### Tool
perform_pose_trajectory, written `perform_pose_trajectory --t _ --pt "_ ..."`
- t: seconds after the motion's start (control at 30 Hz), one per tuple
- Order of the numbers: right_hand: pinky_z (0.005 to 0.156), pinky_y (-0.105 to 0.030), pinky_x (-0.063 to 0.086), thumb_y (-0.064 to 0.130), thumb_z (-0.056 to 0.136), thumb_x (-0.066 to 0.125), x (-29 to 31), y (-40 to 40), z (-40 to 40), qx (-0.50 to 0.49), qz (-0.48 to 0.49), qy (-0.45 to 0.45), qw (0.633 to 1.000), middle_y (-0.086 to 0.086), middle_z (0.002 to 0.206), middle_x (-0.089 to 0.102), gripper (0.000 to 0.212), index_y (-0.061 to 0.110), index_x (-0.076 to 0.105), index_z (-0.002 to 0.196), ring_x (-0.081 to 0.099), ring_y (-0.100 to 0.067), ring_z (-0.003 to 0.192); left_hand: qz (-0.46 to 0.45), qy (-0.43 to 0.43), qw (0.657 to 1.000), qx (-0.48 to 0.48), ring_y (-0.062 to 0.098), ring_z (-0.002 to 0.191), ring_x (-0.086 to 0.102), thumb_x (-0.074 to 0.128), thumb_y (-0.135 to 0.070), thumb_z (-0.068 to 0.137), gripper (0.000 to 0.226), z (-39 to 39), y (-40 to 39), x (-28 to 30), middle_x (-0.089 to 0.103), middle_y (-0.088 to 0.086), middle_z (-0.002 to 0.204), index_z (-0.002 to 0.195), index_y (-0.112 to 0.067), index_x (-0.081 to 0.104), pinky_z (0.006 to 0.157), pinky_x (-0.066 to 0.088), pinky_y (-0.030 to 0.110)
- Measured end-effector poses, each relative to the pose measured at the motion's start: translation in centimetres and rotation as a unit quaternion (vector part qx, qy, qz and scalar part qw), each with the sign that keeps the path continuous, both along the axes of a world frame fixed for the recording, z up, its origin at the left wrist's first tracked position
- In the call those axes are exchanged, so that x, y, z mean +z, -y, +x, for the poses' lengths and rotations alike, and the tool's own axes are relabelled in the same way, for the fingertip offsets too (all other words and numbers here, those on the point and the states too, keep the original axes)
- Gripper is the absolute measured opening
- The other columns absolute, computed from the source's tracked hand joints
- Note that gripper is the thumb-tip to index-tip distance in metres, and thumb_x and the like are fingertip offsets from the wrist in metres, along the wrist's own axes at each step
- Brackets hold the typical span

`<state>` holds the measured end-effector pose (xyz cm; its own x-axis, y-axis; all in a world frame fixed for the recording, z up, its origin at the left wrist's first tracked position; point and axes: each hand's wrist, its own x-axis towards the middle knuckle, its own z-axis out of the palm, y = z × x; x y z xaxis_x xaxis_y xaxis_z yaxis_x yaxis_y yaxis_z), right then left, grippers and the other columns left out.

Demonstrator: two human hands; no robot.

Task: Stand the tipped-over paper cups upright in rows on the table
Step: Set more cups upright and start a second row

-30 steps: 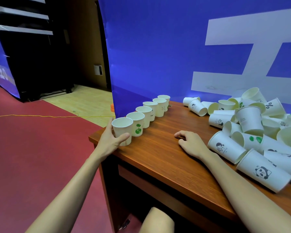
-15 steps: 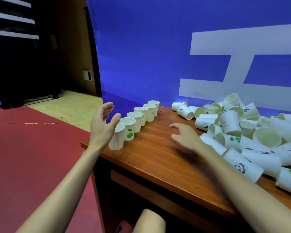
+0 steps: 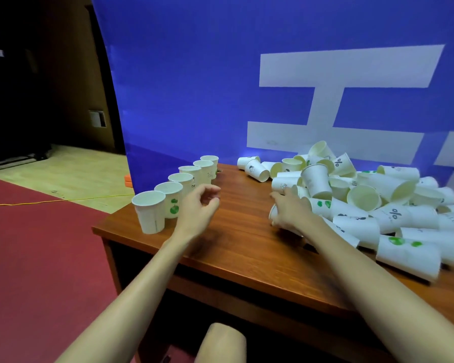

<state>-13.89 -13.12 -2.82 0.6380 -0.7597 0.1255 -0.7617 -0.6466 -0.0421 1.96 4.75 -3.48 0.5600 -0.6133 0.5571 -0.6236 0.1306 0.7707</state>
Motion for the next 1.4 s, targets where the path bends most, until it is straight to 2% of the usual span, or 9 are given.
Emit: perform_pose_trajectory --t 0.07,0.2,0.43,0.67,0.87,1.0,1.07,1.27,1.4 --pt "0.107 -0.048 0.036 0.031 0.076 0.068 -0.4 0.3 0.5 0.011 0.022 0.034 0.999 -0.007 0.15 0.03 0.068 0.029 0.043 0.139 0.028 -0.031 0.141 0.066 -0.033 0.996 -0.045 0.006 0.089 0.064 0.064 -0.014 0.087 0.024 -0.3 0.9 -0.9 0.068 -0.008 0.097 0.11 -0.021 0.064 0.08 0.053 0.023" --pt "0.085 -0.033 0.044 0.024 0.072 0.072 -0.8 0.4 2.4 0.051 0.026 0.226 0.972 -0.007 0.131 0.041 0.05 0.018 0.056 0.118 0.051 -0.029 0.111 0.199 -0.041 0.976 -0.078 0.012 0.089 0.064 0.066 -0.022 0.084 0.032 -0.2 3.7 -2.4 0.067 -0.008 0.1 0.116 -0.021 0.06 0.086 0.054 0.032" --pt "0.075 -0.033 0.042 0.021 0.082 0.069 -2.0 1.1 6.6 0.051 0.023 0.385 0.921 -0.01 0.119 0.044 0.036 0.006 0.052 0.109 0.053 -0.028 0.094 0.224 -0.115 0.968 0.0 0.016 0.092 0.066 0.059 -0.02 0.087 0.024 2.1 9.2 -2.8 0.068 -0.002 0.096 0.11 -0.02 0.064 0.089 0.055 0.039" --pt "0.075 -0.034 0.042 0.023 0.082 0.067 -3.8 4.4 10.8 0.032 0.045 0.403 0.913 -0.01 0.117 0.05 0.028 0.011 0.05 0.102 0.054 -0.03 0.098 0.259 -0.064 0.962 0.049 0.02 0.095 0.064 0.053 -0.019 0.089 0.02 4.9 14.2 -2.2 0.071 0.0 0.099 0.096 -0.017 0.072 0.088 0.051 0.031" --pt "0.082 -0.032 0.044 0.023 0.082 0.068 -3.4 7.6 15.6 0.021 0.108 0.449 0.887 -0.011 0.13 0.054 0.065 0.017 0.035 0.137 0.056 -0.03 0.112 0.236 -0.072 0.967 0.07 0.017 0.091 0.064 0.052 -0.021 0.09 0.022 7.9 18.2 -2.5 0.072 -0.002 0.095 0.09 -0.016 0.073 0.081 0.048 0.028" --pt "0.09 -0.03 0.043 0.024 0.078 0.073 -3.6 9.6 18.7 0.011 0.16 0.473 0.866 -0.007 0.136 0.051 0.079 0.014 0.029 0.143 0.052 -0.025 0.122 0.15 -0.137 0.974 0.103 0.014 0.092 0.064 0.051 -0.023 0.089 0.022 9.3 18.6 -3.8 0.071 -0.005 0.091 0.092 -0.019 0.073 0.085 0.049 0.029" --pt "0.091 -0.028 0.043 0.024 0.076 0.074 -3.6 10.5 20.1 0.019 0.174 0.475 0.862 -0.004 0.132 0.054 0.074 0.014 0.037 0.139 0.052 -0.022 0.12 0.119 -0.176 0.971 0.108 0.017 0.09 0.066 0.051 -0.025 0.088 0.024 9.8 18.8 -4.0 0.073 -0.004 0.087 0.09 -0.02 0.075 0.088 0.052 0.034" --pt "0.076 -0.024 0.038 0.023 0.077 0.072 -3.3 13.0 23.1 0.02 0.201 0.457 0.866 0.003 0.104 0.056 0.047 0.012 0.047 0.115 0.052 -0.015 0.094 0.079 -0.166 0.973 0.143 0.013 0.106 0.06 0.049 -0.018 0.092 0.03 9.9 18.9 -3.5 0.072 -0.003 0.109 0.109 -0.018 0.074 0.089 0.039 0.02" --pt "0.078 -0.029 0.043 0.026 0.076 0.072 -4.4 14.4 24.6 0.019 0.2 0.448 0.871 -0.002 0.11 0.059 0.049 0.01 0.046 0.114 0.057 -0.02 0.1 0.085 -0.144 0.975 0.145 0.014 0.109 0.059 0.048 -0.018 0.093 0.031 9.6 19.2 -3.9 0.07 -0.003 0.114 0.112 -0.02 0.072 0.091 0.039 0.021"
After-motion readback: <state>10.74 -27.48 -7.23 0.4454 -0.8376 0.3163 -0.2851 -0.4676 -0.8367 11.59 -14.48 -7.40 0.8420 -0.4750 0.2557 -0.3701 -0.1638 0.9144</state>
